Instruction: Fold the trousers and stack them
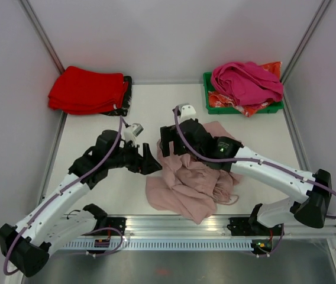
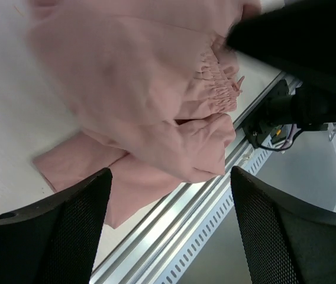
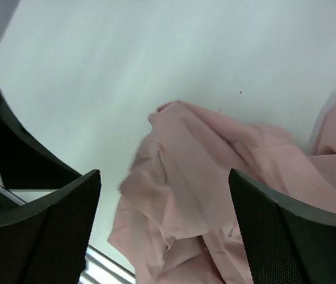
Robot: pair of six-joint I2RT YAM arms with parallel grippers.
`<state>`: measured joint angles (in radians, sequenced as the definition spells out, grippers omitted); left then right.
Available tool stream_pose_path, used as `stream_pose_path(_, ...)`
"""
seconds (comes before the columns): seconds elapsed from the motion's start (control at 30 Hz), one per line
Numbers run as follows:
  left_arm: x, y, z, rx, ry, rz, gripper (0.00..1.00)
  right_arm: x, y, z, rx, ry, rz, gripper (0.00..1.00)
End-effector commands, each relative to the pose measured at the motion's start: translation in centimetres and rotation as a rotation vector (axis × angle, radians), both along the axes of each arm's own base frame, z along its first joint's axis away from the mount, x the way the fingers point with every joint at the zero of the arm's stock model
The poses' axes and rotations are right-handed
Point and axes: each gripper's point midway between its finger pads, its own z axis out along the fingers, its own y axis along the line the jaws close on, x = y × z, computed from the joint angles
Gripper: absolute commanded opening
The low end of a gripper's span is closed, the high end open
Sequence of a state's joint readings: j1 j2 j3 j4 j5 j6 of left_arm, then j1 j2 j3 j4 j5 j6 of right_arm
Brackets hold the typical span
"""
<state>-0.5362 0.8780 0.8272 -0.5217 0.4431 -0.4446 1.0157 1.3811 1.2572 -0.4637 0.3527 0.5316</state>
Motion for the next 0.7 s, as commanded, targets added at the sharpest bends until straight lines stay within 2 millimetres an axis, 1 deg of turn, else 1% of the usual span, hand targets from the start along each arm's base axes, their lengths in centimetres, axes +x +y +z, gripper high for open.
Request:
stream_pose_path(0.0,0.9,-2.0,0.1,-0.067,-0.044,0.033,0.86,2.0,-3.8,3.0,-0.070,-0.058,-0.123,0.98)
stream_pose_path(0.03,0.5,-2.5,0.1,-0.063,-0.058,0.031,0.86,2.0,-4.8,3.2,-0.071,-0.049,-0.140,0.98)
stream_pose_path(0.07,0.3,-2.7,0.2,-0.063,-0.069,0.029,0.86,2.4,-6.6,2.8,-0.066,-0.022,-0.194,0.98)
stream_pose_path(0.1,0.3,-2.7,0.3,-0.058,-0.078,0.036,0.86,1.5,-8.3,3.2,-0.046,-0.001,-0.211,0.98)
stream_pose_path(0.13,0.5,-2.8,0.0,-0.036,-0.081,0.053,0.86,1.1,-9.4,3.1,-0.027,0.015,-0.230,0.98)
stream_pose_path(0.17,0.7,-2.8,0.2,-0.027,-0.086,0.063,0.86,0.5,-11.1,1.2,-0.046,0.055,-0.260,0.98)
stream_pose_path(0.2,0.8,-3.0,0.0,-0.010,-0.085,0.066,0.86,-0.7,-12.1,1.9,0.027,0.063,-0.287,0.98)
stream_pose_path(0.23,1.5,-2.7,-1.4,0.048,-0.061,0.111,0.86,-1.4,-12.7,1.4,0.050,0.081,-0.306,0.98)
stream_pose_path(0.27,1.9,-2.7,-1.5,0.064,-0.053,0.131,0.86,-2.6,-13.7,-0.9,0.033,0.134,-0.320,0.98)
stream_pose_path(0.3,2.2,-2.7,-2.1,0.086,-0.029,0.162,0.86,-3.8,-14.4,-1.0,0.108,0.164,-0.362,0.98)
stream_pose_path(0.33,2.8,-2.6,-3.3,0.123,-0.009,0.187,0.86,-4.5,-14.8,-2.0,0.124,0.197,-0.384,0.97)
stream_pose_path(0.37,3.1,-2.8,-3.7,0.136,-0.001,0.194,0.86,-5.9,-15.4,-5.0,0.098,0.267,-0.392,0.96)
stream_pose_path(0.4,3.5,-2.8,-4.2,0.149,0.007,0.218,0.86,-6.7,-15.6,-5.7,0.153,0.304,-0.421,0.96)
stream_pose_path(0.43,3.8,-2.9,-5.2,0.177,0.029,0.225,0.86,-7.2,-15.8,-6.8,0.167,0.333,-0.431,0.96)
stream_pose_path(0.47,4.0,-3.1,-5.3,0.183,0.031,0.221,0.86,-8.0,-15.8,-9.3,0.168,0.373,-0.431,0.96)
stream_pose_path(0.5,4.5,-2.9,-5.5,0.205,0.023,0.244,0.86,-8.1,-15.8,-9.6,0.217,0.375,-0.446,0.96)
stream_pose_path(0.53,4.8,-3.0,-6.0,0.226,0.032,0.244,0.86,-8.0,-15.7,-11.2,0.235,0.375,-0.458,0.92)
stream_pose_path(0.6,5.0,-3.0,-6.2,0.244,0.027,0.238,0.85,-7.4,-15.8,-11.8,0.277,0.344,-0.482,0.91)
stream_pose_path(0.63,5.0,-3.2,-6.3,0.242,0.027,0.233,0.85,-6.9,-15.6,-12.4,0.301,0.329,-0.496,0.90)
stream_pose_path(0.67,5.0,-3.3,-6.2,0.238,0.021,0.221,0.85,-6.7,-15.4,-13.1,0.289,0.334,-0.500,0.90)
